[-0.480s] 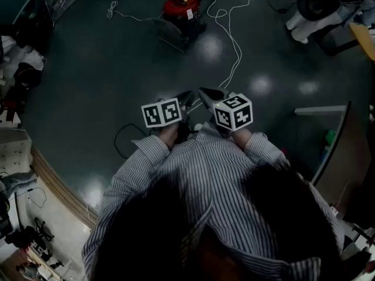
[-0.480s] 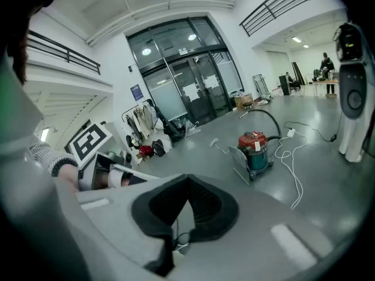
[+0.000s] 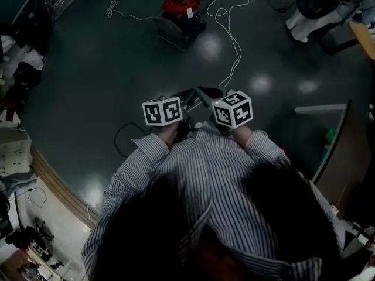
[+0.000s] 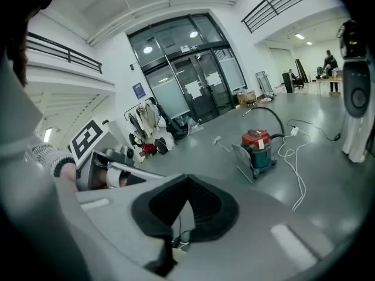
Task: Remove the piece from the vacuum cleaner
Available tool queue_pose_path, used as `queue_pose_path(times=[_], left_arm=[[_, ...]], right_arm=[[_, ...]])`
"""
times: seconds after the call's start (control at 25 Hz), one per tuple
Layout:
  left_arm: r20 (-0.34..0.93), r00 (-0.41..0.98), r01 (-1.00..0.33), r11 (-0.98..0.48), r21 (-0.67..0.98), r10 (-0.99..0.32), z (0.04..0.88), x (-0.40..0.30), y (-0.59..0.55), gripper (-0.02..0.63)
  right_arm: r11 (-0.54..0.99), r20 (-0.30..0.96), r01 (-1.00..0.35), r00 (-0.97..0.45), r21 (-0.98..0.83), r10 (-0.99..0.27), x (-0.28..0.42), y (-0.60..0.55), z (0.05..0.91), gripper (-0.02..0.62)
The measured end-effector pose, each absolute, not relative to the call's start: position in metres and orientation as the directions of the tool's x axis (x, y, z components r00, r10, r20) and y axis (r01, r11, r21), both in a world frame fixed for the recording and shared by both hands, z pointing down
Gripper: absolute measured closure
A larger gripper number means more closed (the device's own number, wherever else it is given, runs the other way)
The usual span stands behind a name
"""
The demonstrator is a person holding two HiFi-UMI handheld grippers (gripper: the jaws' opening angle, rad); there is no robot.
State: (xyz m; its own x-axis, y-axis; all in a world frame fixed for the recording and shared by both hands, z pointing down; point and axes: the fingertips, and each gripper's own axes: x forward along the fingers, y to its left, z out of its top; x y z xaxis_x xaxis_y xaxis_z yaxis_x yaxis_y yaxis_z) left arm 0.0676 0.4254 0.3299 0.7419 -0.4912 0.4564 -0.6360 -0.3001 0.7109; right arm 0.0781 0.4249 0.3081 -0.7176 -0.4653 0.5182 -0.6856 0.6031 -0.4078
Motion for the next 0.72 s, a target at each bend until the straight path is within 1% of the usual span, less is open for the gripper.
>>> queue_pose_path(times=[0.2, 0.36, 0.52, 0.72], left_arm=[[0.45, 0.743, -0.629, -0.285, 0.723, -0.496, 0.329, 0.067, 0.427, 0.6], [0.439, 0.747, -0.616, -0.273, 0.739, -0.5, 0.329, 0.069, 0.43, 0.6], [0.453, 0.751, -0.615, -0.257, 0.746, -0.48, 0.335, 0.075, 0.434, 0.6], [0.466, 0.763, -0.606, -0.243, 0.758, -0.449, 0.343, 0.092, 0.439, 0.6]], right_arm=[[0.595, 0.503, -0.695, -0.711, -0.403, -0.491, 0.083, 0.423, 0.303, 0.594], [0.559, 0.471, -0.701, -0.713, -0.443, -0.52, 0.091, 0.42, 0.299, 0.594], [0.554, 0.496, -0.713, -0.7, -0.431, -0.514, 0.098, 0.422, 0.302, 0.594], [0.506, 0.521, -0.734, -0.679, -0.453, -0.518, 0.12, 0.421, 0.313, 0.594]])
